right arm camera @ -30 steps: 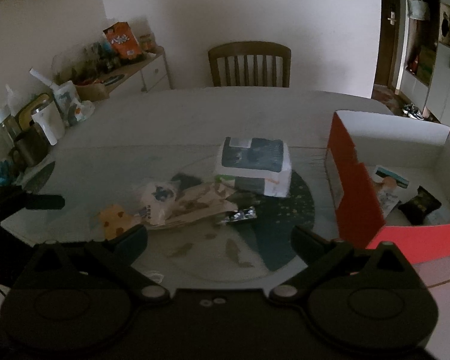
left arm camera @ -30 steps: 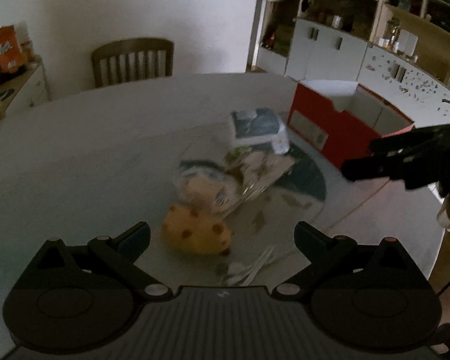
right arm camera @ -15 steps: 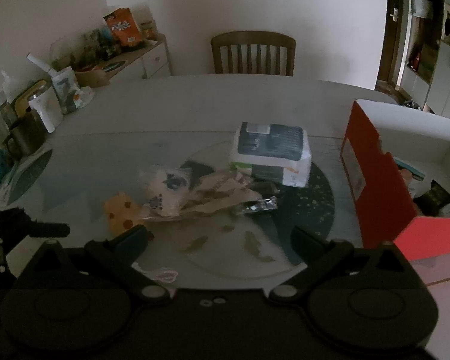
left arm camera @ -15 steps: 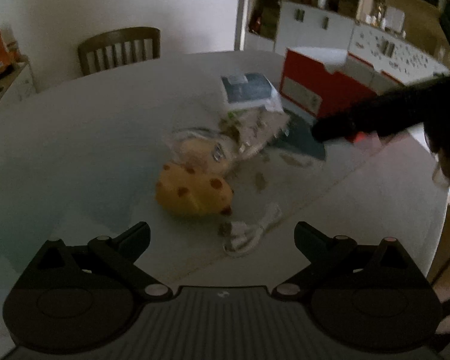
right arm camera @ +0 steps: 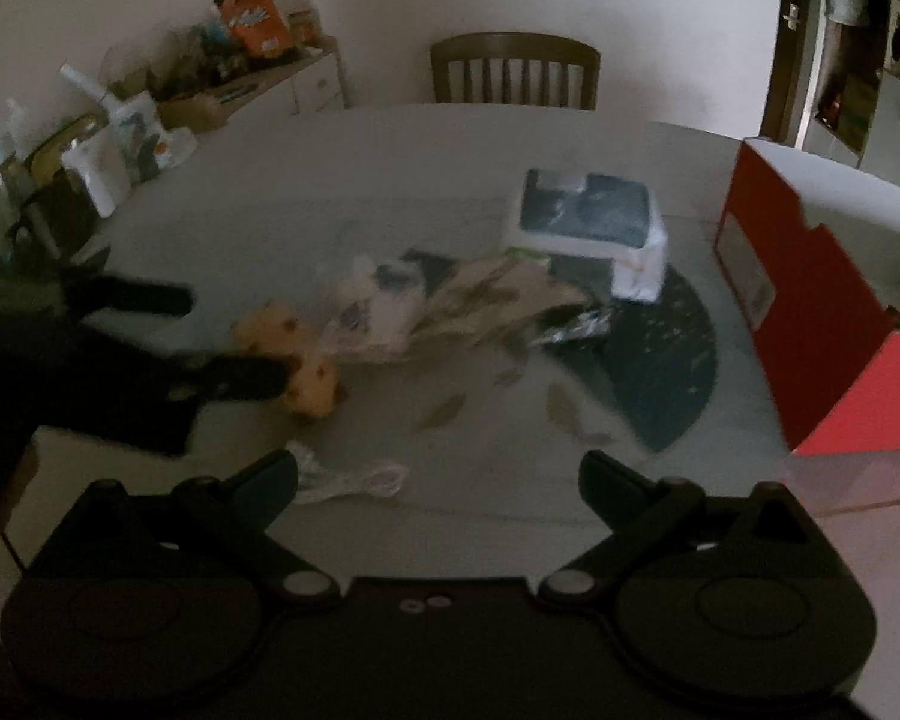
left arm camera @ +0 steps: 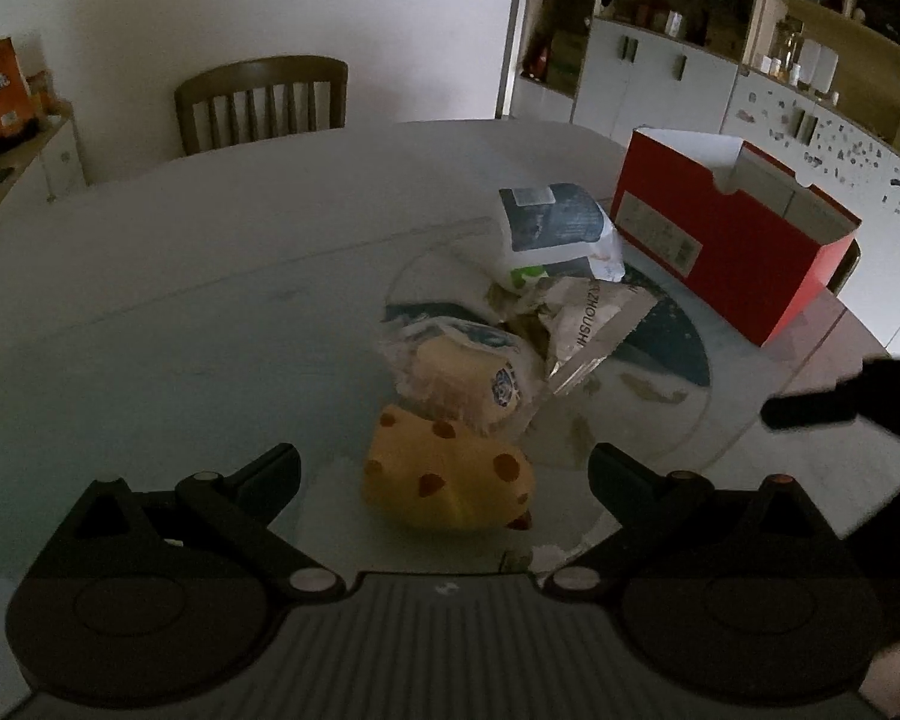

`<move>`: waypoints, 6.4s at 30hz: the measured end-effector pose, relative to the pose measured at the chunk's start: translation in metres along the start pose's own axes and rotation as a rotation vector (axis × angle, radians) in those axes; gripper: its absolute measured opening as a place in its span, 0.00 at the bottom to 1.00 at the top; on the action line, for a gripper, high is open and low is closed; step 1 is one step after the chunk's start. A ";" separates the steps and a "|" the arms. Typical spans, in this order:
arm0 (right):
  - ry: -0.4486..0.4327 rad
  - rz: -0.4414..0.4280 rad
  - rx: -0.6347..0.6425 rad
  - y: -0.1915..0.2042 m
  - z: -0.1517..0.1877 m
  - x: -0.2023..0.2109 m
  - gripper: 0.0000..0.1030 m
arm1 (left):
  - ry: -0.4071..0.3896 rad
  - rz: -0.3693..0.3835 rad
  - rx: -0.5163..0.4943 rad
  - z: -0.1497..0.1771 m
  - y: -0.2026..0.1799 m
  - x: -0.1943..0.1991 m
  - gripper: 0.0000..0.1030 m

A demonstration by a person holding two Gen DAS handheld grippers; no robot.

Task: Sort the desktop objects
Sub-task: 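Grasp yellow spotted plush with left tool while right tool grasps white USB cable, then carry yellow plush in left tool while right tool carries white cable to shoebox, then lower and release plush from left tool while right tool releases cable into shoebox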

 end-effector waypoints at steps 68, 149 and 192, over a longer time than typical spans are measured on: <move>0.018 -0.034 0.098 0.056 0.021 -0.055 0.90 | 0.049 0.013 0.152 0.004 0.011 -0.011 0.71; -0.144 0.068 -0.033 -0.311 -0.129 0.075 0.73 | -0.038 0.162 -0.001 -0.188 -0.231 -0.073 0.71; 0.252 0.105 -0.076 -0.361 -0.153 -0.074 0.74 | 0.272 0.156 -0.246 -0.205 -0.292 -0.217 0.71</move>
Point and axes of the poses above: each gripper's, at about its wrist camera, not at the fingertips, and x roughly against the way its jaws point, y to its left, z to its underside, the point moved 7 cm from there along -x, roughly the way its jaws point, and after that the axes turned 8 degrees about -x, right-handed, at the moved point
